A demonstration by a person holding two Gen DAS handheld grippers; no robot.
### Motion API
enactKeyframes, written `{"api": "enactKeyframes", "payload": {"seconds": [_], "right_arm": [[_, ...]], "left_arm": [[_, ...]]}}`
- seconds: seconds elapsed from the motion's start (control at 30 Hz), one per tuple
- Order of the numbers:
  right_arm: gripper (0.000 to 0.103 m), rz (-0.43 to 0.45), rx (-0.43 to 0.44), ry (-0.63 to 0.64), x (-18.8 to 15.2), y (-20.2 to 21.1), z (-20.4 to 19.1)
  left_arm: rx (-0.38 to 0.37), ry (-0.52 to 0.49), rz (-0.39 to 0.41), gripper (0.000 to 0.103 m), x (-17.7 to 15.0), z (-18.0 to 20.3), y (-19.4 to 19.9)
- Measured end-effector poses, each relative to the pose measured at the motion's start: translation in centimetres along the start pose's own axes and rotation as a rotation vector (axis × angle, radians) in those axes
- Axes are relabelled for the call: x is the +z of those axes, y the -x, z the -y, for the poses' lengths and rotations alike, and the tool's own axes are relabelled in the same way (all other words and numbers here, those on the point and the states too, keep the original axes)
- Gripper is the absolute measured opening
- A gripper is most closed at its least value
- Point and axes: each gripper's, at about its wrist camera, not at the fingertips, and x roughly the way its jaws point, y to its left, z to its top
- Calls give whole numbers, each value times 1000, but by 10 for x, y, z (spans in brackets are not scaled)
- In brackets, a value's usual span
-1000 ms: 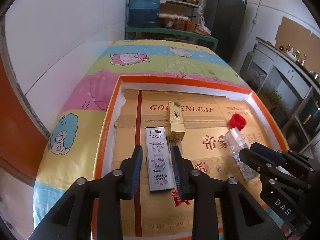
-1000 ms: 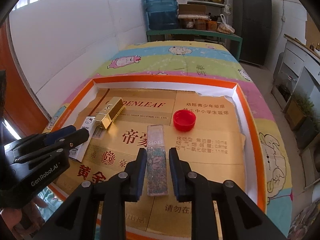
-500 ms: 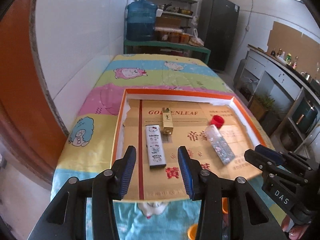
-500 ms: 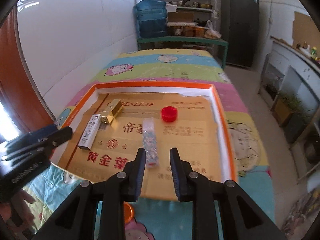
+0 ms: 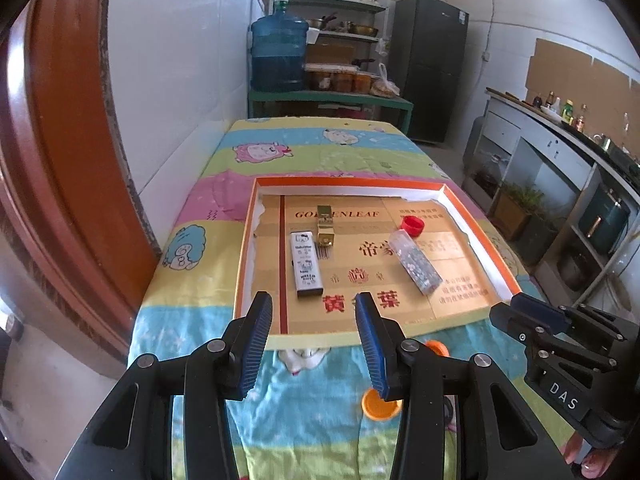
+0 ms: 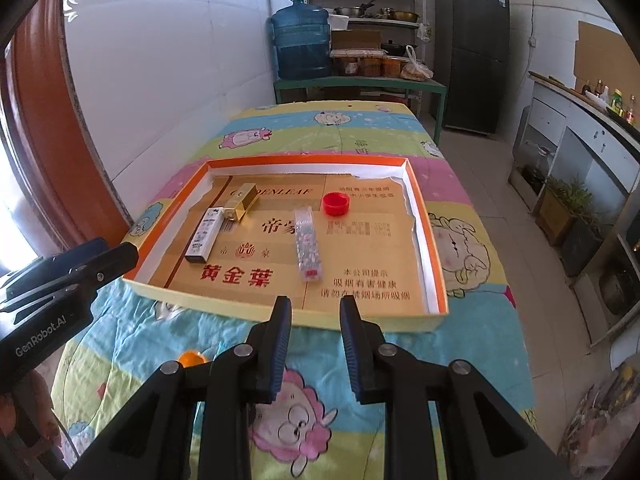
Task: Organize rigid objects
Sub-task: 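Withdraw both tools from the box toward the caps on the quilt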
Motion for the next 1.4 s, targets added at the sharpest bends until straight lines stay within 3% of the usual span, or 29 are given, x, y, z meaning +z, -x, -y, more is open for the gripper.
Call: {"api": "enactKeyframes", "payload": {"seconds": [0.63, 0.83, 0.97, 1.2, 1.4], "right_arm": [[25, 16, -4, 8, -33, 44, -8], [26, -6, 79, 58, -63, 58, -21], [38, -48, 121, 120, -91, 58, -40], [41, -98, 223, 209, -126, 58, -69], [41, -115, 220, 275, -137, 50, -88]], "left_arm": [[-10, -15, 5, 45, -36, -4, 50], [-13, -7, 3, 45, -51, -12, 61], [-20, -2, -8, 45, -62, -15, 62], [-26, 6, -22, 45, -75, -19, 64], [-41, 16, -31, 45, -81, -22, 63]]}}
